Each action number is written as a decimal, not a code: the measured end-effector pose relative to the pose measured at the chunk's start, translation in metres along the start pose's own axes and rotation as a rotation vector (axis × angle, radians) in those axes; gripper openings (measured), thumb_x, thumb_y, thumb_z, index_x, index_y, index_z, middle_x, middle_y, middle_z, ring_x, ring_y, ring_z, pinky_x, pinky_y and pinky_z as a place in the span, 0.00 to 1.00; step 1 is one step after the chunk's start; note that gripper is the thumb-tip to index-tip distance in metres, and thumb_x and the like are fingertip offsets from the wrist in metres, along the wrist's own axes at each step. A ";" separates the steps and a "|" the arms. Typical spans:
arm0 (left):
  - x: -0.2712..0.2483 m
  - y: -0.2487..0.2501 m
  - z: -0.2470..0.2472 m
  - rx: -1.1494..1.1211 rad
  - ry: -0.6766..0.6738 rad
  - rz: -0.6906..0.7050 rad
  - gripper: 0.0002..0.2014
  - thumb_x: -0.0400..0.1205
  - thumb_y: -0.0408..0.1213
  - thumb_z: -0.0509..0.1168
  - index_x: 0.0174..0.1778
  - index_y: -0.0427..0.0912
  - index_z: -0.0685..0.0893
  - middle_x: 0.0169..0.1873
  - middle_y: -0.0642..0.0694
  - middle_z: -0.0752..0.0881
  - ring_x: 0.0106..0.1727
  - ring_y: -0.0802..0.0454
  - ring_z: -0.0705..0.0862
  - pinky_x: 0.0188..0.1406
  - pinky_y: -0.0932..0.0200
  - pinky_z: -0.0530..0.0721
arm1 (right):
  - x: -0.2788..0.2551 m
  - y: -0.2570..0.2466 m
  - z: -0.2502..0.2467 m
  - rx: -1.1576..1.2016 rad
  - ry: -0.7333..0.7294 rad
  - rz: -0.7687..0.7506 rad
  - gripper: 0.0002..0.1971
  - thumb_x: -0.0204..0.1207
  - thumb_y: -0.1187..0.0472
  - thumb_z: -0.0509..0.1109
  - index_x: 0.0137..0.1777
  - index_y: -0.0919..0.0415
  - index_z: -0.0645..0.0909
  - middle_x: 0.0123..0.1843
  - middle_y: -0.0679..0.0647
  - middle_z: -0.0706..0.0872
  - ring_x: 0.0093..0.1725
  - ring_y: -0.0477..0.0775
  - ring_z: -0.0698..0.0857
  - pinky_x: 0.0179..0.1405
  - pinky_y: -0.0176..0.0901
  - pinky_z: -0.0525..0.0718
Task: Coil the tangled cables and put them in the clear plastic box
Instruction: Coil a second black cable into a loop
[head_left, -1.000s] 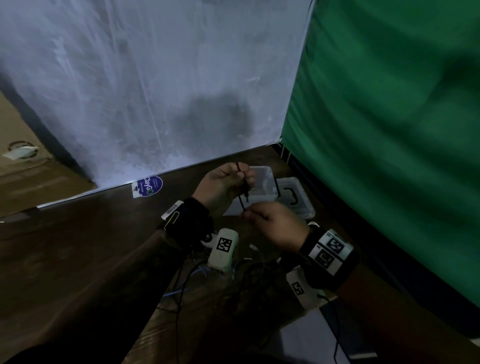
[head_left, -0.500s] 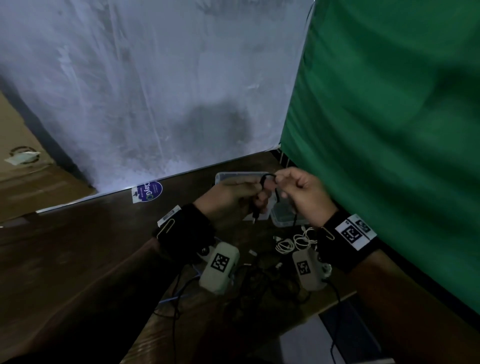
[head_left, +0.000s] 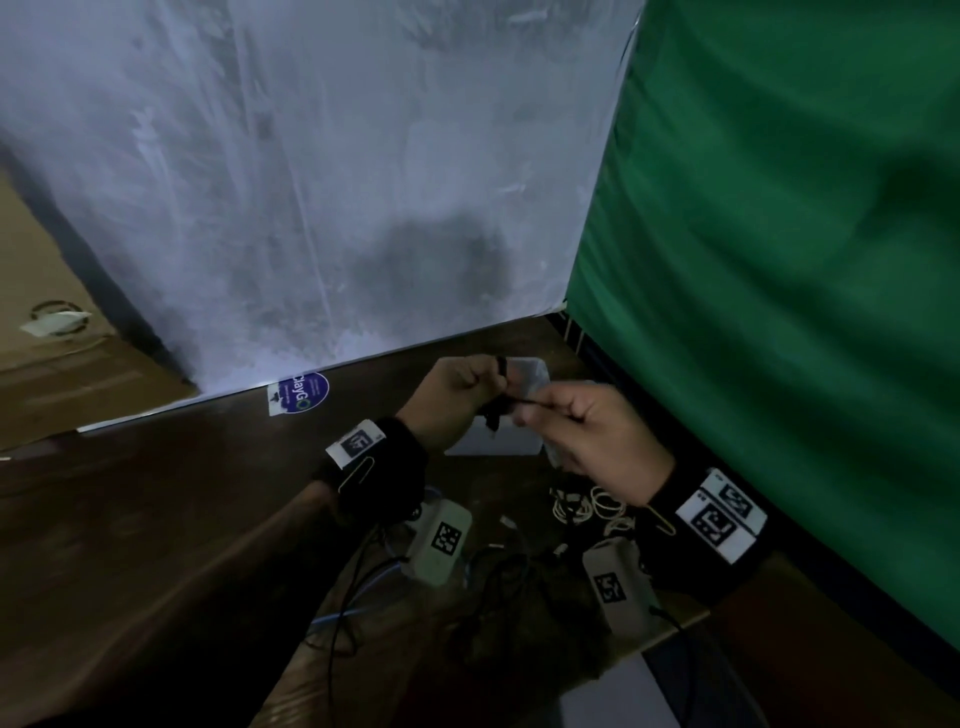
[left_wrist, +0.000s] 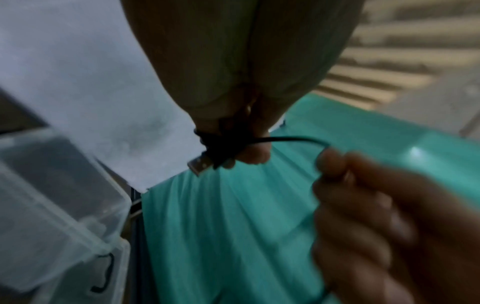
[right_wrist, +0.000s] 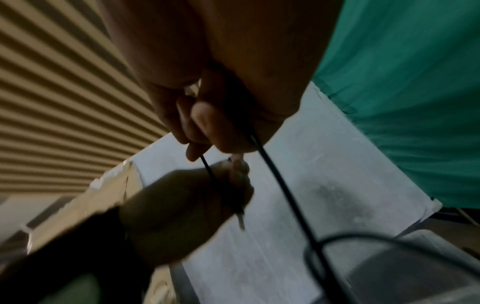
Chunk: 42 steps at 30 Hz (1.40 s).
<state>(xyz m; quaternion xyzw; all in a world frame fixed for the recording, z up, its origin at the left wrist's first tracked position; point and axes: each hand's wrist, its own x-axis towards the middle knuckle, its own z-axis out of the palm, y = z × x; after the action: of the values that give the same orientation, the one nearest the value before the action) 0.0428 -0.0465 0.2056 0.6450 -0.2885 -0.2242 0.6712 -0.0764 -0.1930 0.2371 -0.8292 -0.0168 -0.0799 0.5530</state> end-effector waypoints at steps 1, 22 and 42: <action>-0.003 0.003 0.004 -0.019 -0.023 -0.041 0.12 0.85 0.31 0.59 0.47 0.22 0.80 0.40 0.33 0.83 0.41 0.41 0.81 0.42 0.51 0.83 | 0.004 -0.001 -0.005 -0.004 0.039 -0.044 0.08 0.83 0.66 0.68 0.46 0.66 0.88 0.32 0.42 0.90 0.34 0.37 0.86 0.37 0.27 0.79; 0.020 0.002 -0.020 -0.656 0.198 -0.062 0.11 0.86 0.27 0.51 0.51 0.33 0.79 0.36 0.43 0.80 0.37 0.50 0.80 0.49 0.55 0.78 | 0.005 0.023 0.019 -0.095 -0.147 0.113 0.12 0.85 0.56 0.65 0.57 0.57 0.89 0.48 0.48 0.92 0.46 0.38 0.89 0.46 0.32 0.84; 0.009 0.019 0.009 -0.649 -0.277 -0.136 0.13 0.85 0.30 0.55 0.60 0.24 0.76 0.44 0.36 0.86 0.46 0.45 0.85 0.55 0.49 0.84 | 0.032 0.041 -0.007 0.108 0.182 0.090 0.15 0.85 0.65 0.64 0.38 0.56 0.85 0.27 0.50 0.78 0.19 0.37 0.72 0.21 0.25 0.68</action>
<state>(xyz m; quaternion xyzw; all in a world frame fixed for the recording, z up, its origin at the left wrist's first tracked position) 0.0420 -0.0585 0.2259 0.3794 -0.2469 -0.4336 0.7791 -0.0407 -0.2172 0.2070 -0.7875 0.0663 -0.1289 0.5991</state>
